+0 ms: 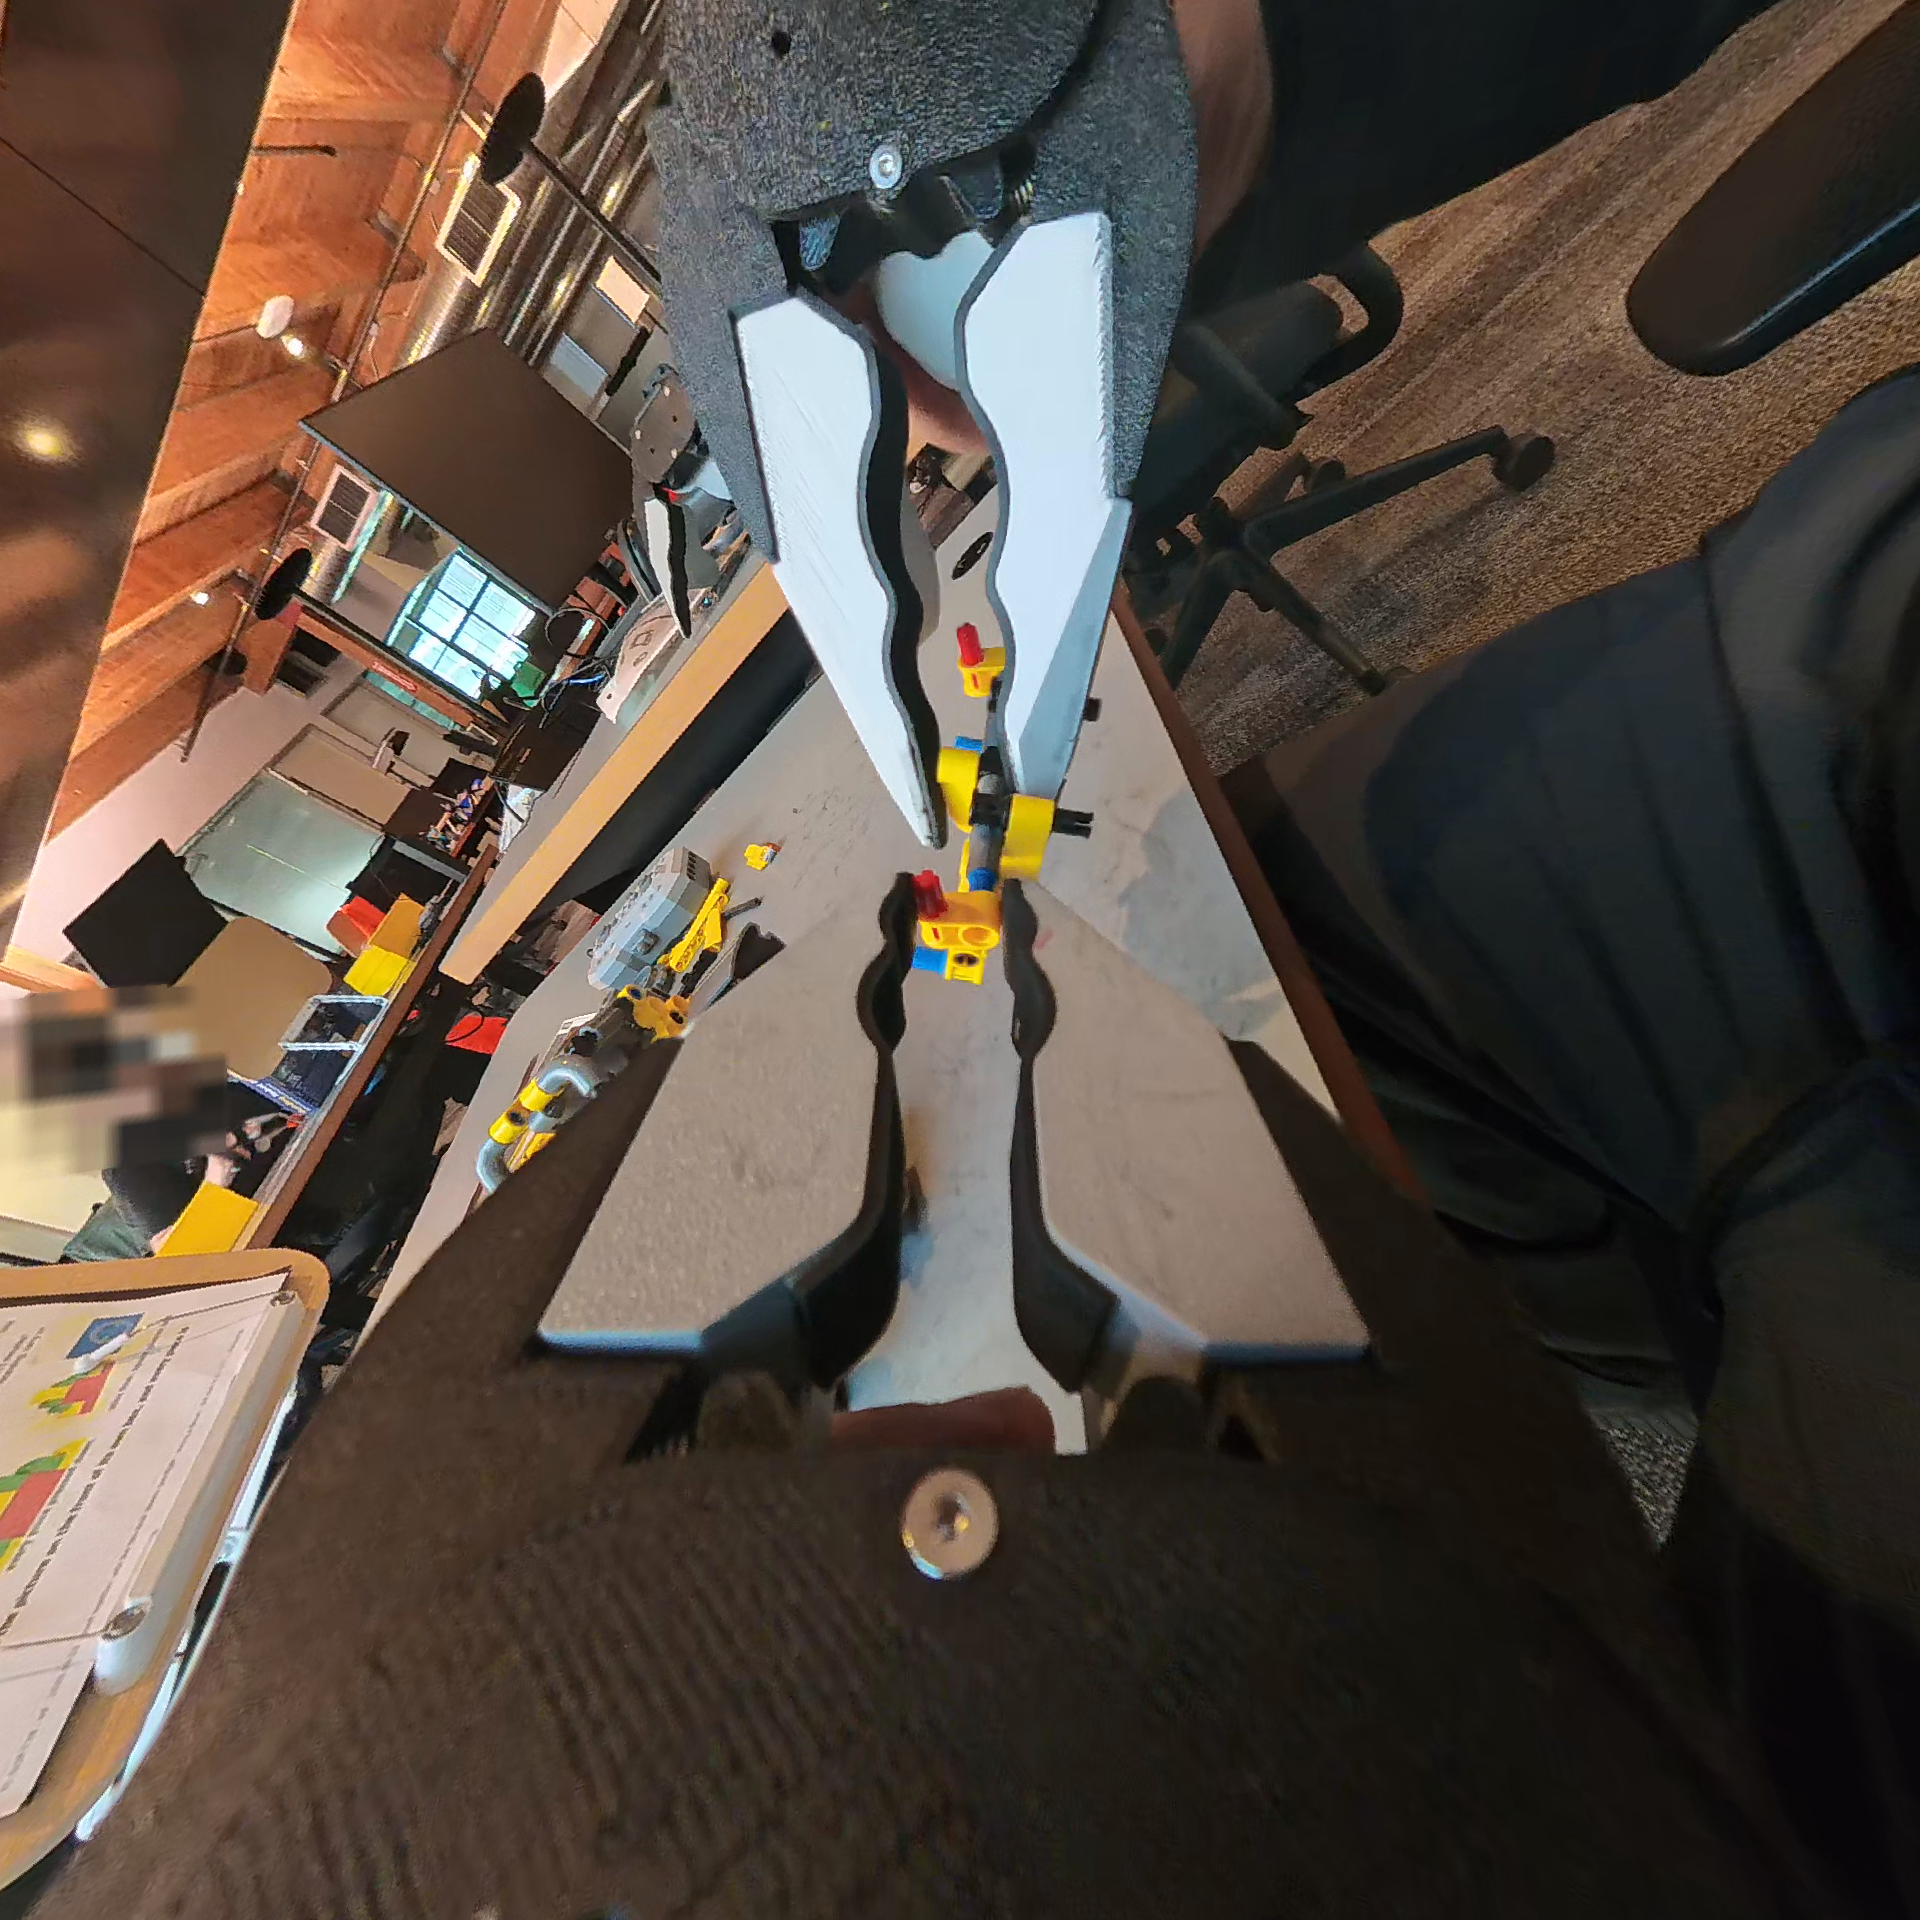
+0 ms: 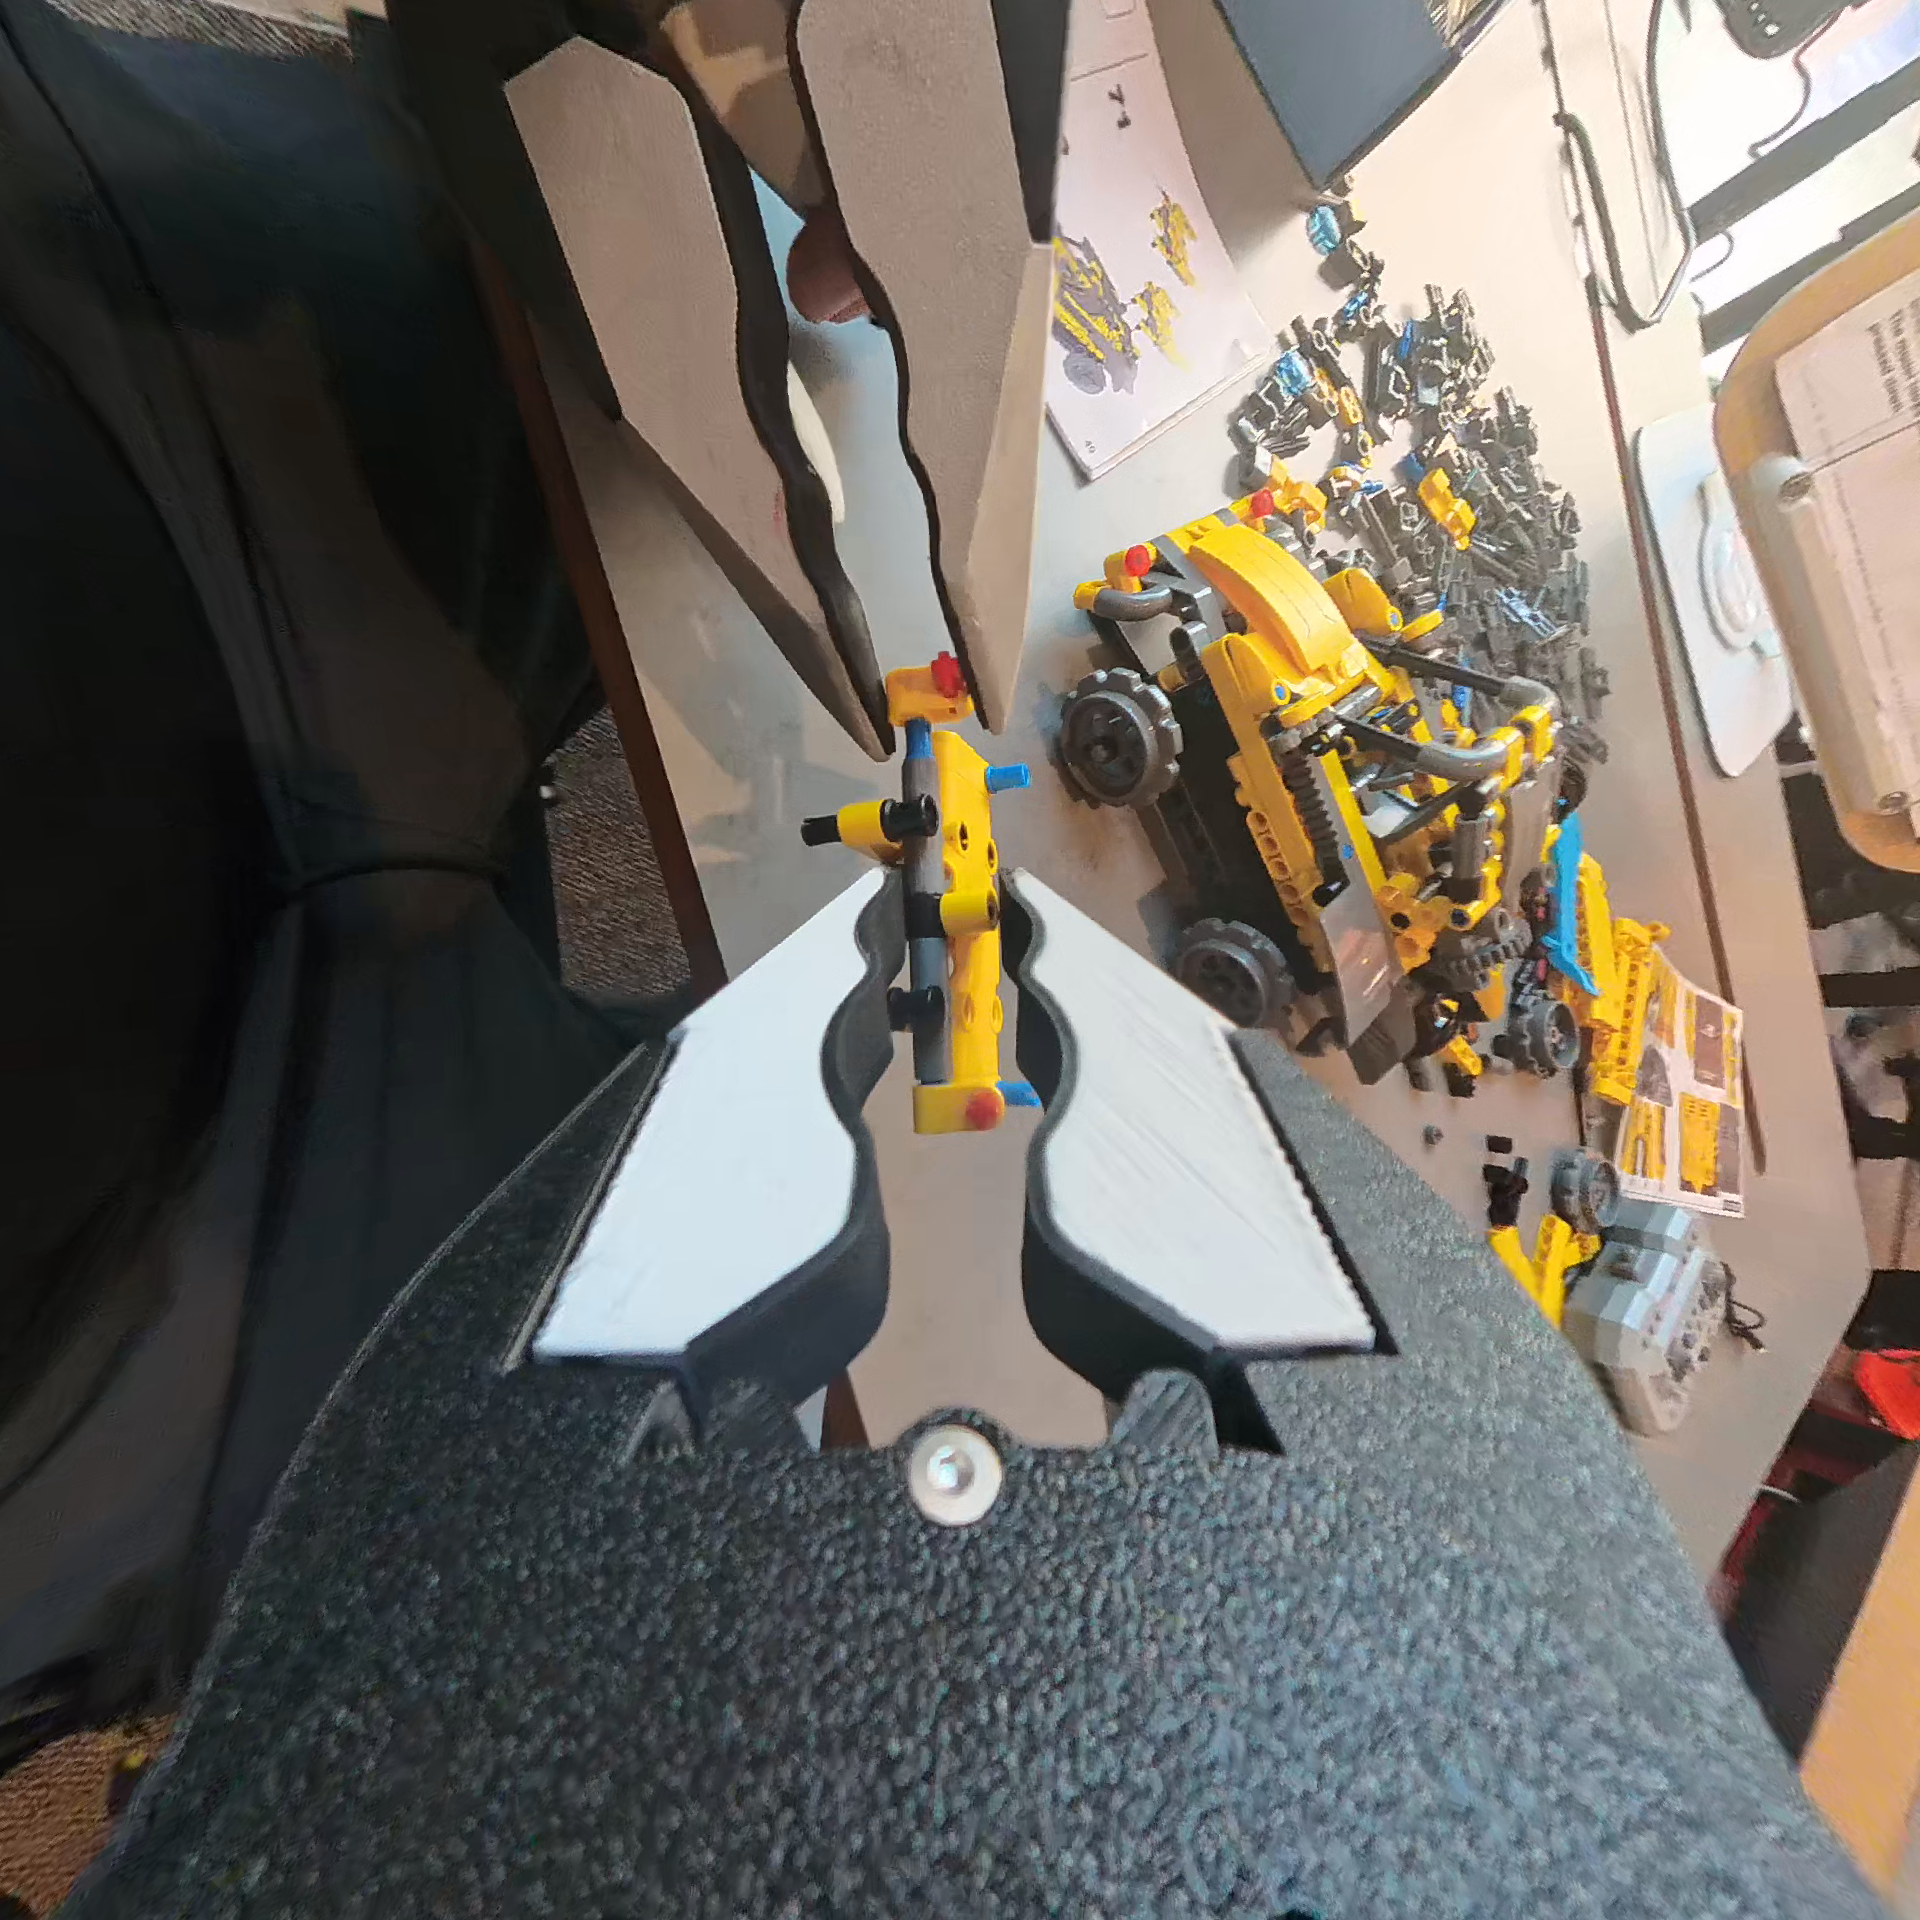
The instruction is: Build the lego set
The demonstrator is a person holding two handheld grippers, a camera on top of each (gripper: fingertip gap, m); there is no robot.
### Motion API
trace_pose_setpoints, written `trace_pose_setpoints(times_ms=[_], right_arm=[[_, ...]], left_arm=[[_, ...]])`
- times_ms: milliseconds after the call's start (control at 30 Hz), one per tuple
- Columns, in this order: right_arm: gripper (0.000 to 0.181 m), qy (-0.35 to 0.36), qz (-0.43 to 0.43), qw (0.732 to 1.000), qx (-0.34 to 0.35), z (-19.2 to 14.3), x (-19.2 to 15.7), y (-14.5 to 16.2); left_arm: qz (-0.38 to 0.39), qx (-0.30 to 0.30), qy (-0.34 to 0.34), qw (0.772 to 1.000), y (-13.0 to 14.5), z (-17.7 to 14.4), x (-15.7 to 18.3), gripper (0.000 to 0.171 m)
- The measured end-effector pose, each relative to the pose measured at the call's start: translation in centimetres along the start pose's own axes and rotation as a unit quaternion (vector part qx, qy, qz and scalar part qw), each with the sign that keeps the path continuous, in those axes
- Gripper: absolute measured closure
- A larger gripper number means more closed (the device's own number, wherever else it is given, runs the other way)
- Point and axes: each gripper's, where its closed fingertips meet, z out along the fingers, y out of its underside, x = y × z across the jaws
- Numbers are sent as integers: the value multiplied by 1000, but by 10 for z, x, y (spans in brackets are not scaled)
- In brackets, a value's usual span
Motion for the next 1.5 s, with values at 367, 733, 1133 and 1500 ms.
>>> trace_pose_setpoints(times_ms=[367,733,1133,1500], right_arm=[[164,-2,7,1000,22,0,-1,3],[164,-14,14,1000,22,3,-6,4],[164,-14,39,999,-26,17,-10,17],[164,0,67,996,-63,36,-7,28]], left_arm=[[-11,11,9,1000,-2,2,5,159],[-2,2,1,1000,2,3,4,159],[32,-49,-5,998,15,10,10,159],[80,-166,-27,982,47,15,15,159]])
